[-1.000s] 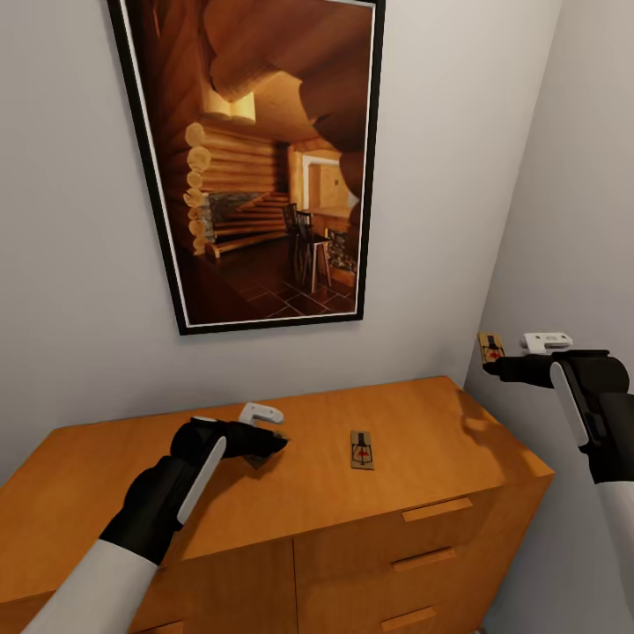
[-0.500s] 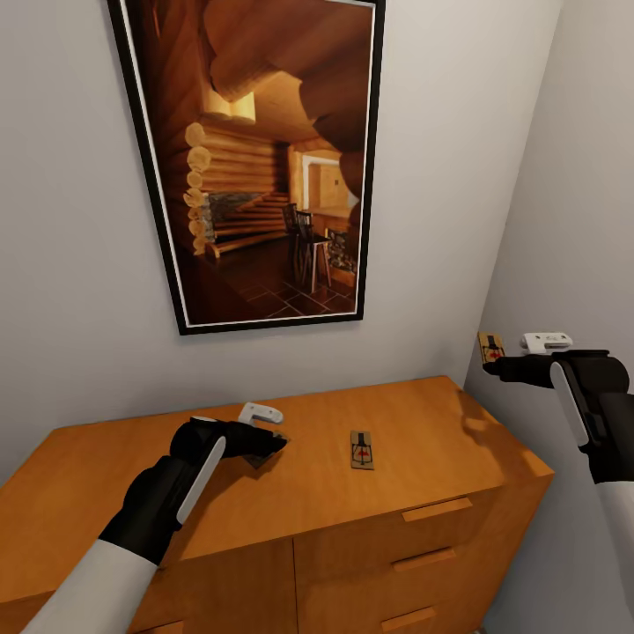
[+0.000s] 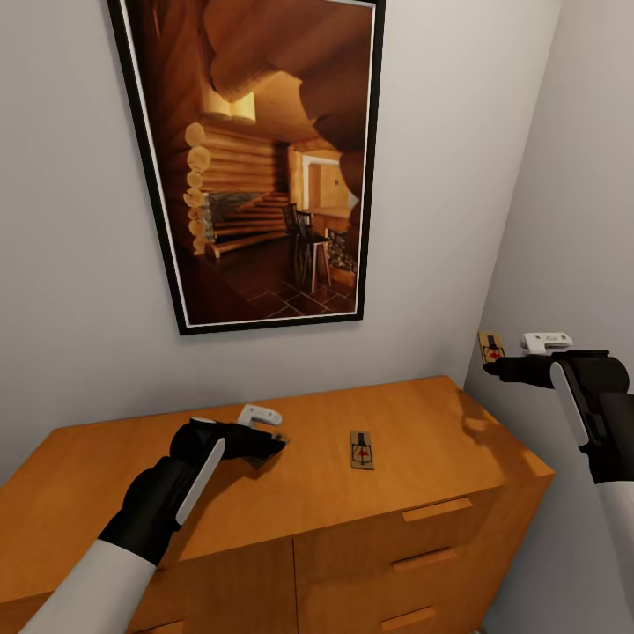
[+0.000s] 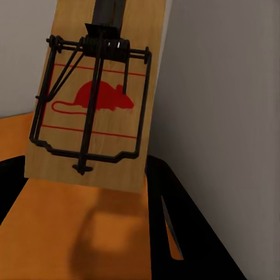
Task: Take the four mousetraps from the cabinet in the bathroom and place them on the bathroom floor. Make sure all four end up on the same floor surface, and ensure that at least two of them are either under or directly next to the same bathroom sink.
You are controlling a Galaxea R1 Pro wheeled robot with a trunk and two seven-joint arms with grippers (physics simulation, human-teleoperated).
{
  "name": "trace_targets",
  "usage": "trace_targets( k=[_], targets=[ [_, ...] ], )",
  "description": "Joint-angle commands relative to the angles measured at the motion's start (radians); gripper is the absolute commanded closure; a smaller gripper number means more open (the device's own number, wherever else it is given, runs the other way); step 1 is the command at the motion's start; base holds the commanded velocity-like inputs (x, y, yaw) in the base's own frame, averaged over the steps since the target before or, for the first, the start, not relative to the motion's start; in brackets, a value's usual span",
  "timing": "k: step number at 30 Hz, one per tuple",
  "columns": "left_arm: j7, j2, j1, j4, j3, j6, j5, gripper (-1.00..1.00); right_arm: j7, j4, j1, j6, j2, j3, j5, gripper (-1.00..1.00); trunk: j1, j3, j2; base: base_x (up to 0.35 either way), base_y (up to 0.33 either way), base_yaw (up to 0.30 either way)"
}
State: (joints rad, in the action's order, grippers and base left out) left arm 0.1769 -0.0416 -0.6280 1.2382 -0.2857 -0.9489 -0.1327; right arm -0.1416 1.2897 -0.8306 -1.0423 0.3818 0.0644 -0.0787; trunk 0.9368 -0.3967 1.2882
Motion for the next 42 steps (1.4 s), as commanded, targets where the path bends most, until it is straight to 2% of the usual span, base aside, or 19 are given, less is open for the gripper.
trace_targets(
  k=[1,8,14,18,33,42],
  targets=[
    [-0.004,-0.001,-0.001,-0.002,-0.002,-0.005,-0.008,-1.00,0.004,0.000,-0.001,-0.005,0.000,0.001,-0.011,1.00,0.000,-0.001,0.001,0.000,0.000,0.000],
    [0.010,-0.004,-0.001,-0.010,-0.016,-0.005,-0.007,-1.00,0.005,-0.005,-0.001,-0.005,0.000,0.000,-0.012,1.00,0.000,-0.001,0.001,0.000,0.000,0.000],
    [0.033,-0.004,-0.001,-0.009,-0.053,-0.005,-0.006,-1.00,0.004,-0.009,-0.001,-0.005,0.000,0.001,-0.012,1.00,0.000,-0.001,0.001,0.000,0.000,0.000],
    [0.042,-0.005,-0.001,-0.007,-0.065,-0.006,-0.006,-1.00,0.004,-0.010,-0.001,-0.005,0.000,0.001,-0.012,1.00,0.000,-0.001,0.001,0.000,0.000,0.000],
    [0.045,-0.018,-0.001,-0.003,-0.070,-0.025,-0.004,-1.00,0.005,-0.012,-0.001,-0.005,0.000,0.000,-0.012,1.00,0.000,-0.001,0.001,0.000,0.000,0.000],
    [0.046,-0.029,-0.001,0.028,-0.070,-0.030,0.023,-1.00,0.005,-0.013,-0.001,-0.005,0.000,0.000,-0.015,1.00,0.000,-0.001,0.001,0.000,0.000,0.000]
  ],
)
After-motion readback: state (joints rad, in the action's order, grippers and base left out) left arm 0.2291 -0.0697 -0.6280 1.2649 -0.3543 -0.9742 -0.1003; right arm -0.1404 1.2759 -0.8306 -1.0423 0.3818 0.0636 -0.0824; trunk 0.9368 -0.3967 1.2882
